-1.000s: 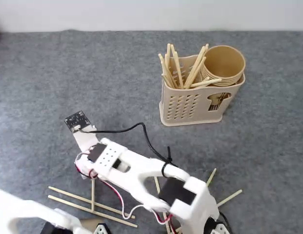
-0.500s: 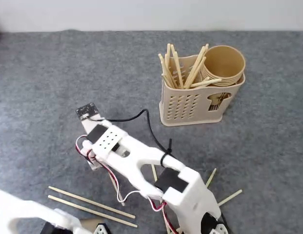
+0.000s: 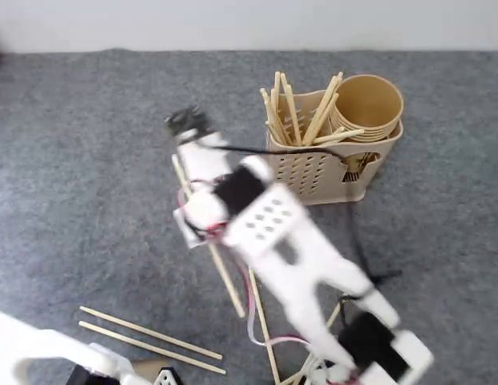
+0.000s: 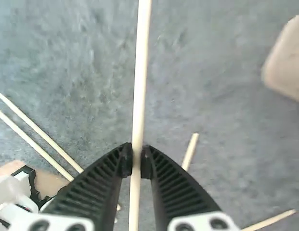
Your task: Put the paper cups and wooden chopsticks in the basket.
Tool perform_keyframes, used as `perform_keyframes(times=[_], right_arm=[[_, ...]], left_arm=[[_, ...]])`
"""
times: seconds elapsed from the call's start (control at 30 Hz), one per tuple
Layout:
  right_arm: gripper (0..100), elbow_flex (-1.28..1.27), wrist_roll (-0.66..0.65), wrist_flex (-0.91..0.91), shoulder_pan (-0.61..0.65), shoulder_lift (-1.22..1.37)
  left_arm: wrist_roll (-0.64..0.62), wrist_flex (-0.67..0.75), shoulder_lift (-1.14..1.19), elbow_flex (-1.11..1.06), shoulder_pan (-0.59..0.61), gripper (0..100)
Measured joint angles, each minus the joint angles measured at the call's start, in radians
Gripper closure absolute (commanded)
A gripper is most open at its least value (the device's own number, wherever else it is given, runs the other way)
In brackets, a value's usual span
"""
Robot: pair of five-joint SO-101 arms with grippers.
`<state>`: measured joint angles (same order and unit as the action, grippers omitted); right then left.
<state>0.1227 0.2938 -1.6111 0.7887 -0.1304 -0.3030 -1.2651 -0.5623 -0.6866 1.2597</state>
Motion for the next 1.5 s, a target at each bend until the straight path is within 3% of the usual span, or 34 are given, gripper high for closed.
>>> perform_keyframes(times=[0.2, 0.33, 0.67, 0.87, 1.2, 1.4, 1.5], right_arm=[[99.1, 0.000, -0.140, 0.026, -0.183, -0.184], [99.1, 0.000, -0.215, 0.141, -0.299, -0.245], [99.1, -0.003, -0.239, 0.505, -0.509, -0.279], [99.1, -0.152, -0.239, 0.744, -0.562, -0.371], [99.1, -0.704, -0.247, 1.407, -0.586, -0.568], [97.4, -0.818, -0.247, 1.539, -0.589, -0.506], [86.2, -0.838, -0.247, 1.539, -0.595, -0.466]], left_arm=[[0.000, 0.000, 0.000, -0.021, 0.000, 78], [0.000, 0.000, 0.000, -0.021, 0.000, 78], [0.000, 0.000, 0.000, -0.021, 0.000, 78], [0.000, 0.000, 0.000, -0.021, 0.000, 78], [0.000, 0.000, 0.000, -0.021, 0.000, 78], [0.000, 0.000, 0.000, -0.021, 0.000, 78], [0.000, 0.000, 0.000, -0.021, 0.000, 78]])
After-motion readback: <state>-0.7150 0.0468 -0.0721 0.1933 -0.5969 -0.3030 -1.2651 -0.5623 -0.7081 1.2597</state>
